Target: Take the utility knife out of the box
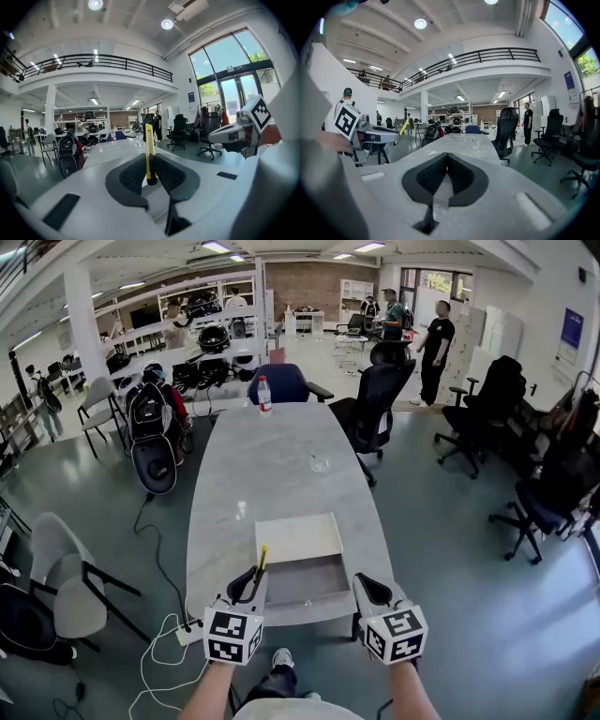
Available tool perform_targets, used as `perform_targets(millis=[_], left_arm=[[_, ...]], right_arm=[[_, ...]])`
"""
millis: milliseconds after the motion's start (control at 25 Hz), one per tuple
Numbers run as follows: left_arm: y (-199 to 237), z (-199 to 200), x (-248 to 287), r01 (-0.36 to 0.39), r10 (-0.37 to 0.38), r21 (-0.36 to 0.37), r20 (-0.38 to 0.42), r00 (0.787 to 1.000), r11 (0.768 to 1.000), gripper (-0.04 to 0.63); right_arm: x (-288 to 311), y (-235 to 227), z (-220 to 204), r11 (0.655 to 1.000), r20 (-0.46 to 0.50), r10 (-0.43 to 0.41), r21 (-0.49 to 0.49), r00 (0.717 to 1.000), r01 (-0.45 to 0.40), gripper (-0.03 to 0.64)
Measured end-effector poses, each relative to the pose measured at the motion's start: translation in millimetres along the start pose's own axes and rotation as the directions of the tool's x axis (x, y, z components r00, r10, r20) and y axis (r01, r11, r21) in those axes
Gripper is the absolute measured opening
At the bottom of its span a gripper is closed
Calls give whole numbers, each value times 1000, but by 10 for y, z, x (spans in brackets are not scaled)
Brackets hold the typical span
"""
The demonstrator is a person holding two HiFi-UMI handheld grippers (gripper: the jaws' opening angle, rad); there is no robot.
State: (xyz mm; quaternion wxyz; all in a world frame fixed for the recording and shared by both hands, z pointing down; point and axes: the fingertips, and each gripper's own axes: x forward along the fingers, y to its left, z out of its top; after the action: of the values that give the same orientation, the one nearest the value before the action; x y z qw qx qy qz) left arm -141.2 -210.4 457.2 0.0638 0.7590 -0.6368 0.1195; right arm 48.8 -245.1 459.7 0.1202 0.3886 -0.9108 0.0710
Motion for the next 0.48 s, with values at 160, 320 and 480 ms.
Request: perform_targets(millis=[160, 320, 480], left_arm=[[47, -6, -91, -20, 20, -24, 5, 1000, 1000, 61], [95, -12, -165, -36, 37, -37, 6, 999, 999, 61], [107, -47, -204, -45, 45, -42, 3, 999, 998, 61]], right_arm=[[-48, 42, 5, 1000, 7, 2, -6, 1000, -2, 5], [-65, 90, 25, 1000, 18, 5, -6, 1000, -5, 5], [-72, 128, 11, 1000, 16, 12, -9, 1000, -12, 5]])
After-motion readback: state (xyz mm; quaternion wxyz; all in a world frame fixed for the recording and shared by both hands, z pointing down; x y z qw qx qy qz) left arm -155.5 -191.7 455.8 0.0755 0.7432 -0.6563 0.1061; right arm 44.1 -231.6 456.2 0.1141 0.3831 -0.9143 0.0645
